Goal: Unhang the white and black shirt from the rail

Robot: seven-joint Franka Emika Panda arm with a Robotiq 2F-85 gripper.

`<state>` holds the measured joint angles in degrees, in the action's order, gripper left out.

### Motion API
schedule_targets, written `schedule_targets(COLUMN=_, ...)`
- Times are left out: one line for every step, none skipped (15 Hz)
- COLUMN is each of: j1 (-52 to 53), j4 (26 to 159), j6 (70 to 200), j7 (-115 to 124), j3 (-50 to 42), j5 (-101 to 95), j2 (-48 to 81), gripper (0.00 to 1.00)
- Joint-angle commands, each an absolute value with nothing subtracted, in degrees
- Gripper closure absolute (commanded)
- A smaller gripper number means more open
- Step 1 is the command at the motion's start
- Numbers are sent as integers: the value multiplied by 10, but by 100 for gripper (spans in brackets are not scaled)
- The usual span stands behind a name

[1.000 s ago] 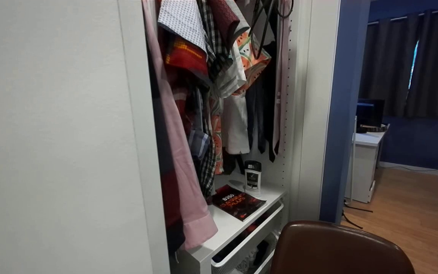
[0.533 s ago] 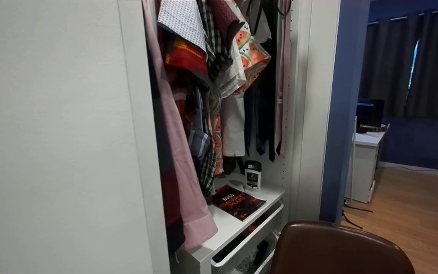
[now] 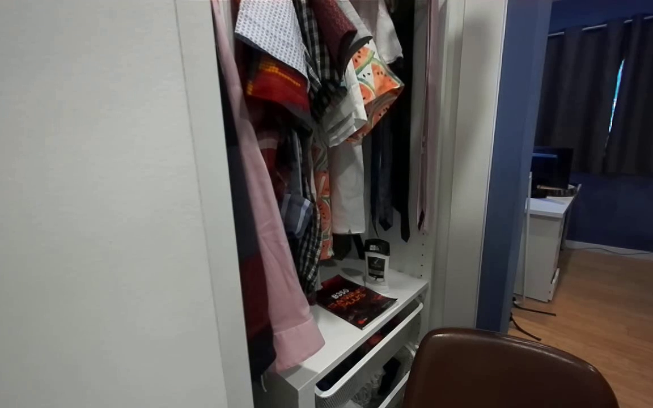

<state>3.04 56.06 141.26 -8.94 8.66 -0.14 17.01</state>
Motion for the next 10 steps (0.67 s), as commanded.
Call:
schedule_targets(j1=28, j4=501, j6=1363, j7=-109, j3=84, j5=-7, j2=189, gripper=0)
schedule_targets(j1=28, j4=497, j6=1358, j7=-114, j3=84, j5=-7, j2=190, gripper=0)
schedule_targets(j1=27, j4=498, j6=1353, j7=-122, j3=86, j5=-3, j2=191, gripper=0)
schedule_targets(j1=28, j4=499, j6=1351, j7=-125, j3=86, j5=-4, j2=192, gripper=0)
schedule_targets(j1=27, j4=502, j6=1352, j7=-133, j3=89, j5=2, j2=194, gripper=0)
schedule_targets(j1=28, j4=505, j6=1353, j7=-137, j3=92, j5=6, j2=195, gripper=0)
schedule_targets(j1=28, j4=508, j6=1358, j7=-142, j3=94, j5=7, j2=198, gripper=0)
schedule_targets(j1=28, j4=510, j6=1360, j7=-144, j3=98, j5=11, j2=201, gripper=0)
schedule_targets(j1=28, j4=509, j6=1361, j7=-148, j3=101, j5=13, j2=205, gripper=0)
schedule_targets(j1=28, j4=508, j6=1360, j7=-151, j3=103, j5=14, j2=207, gripper=0)
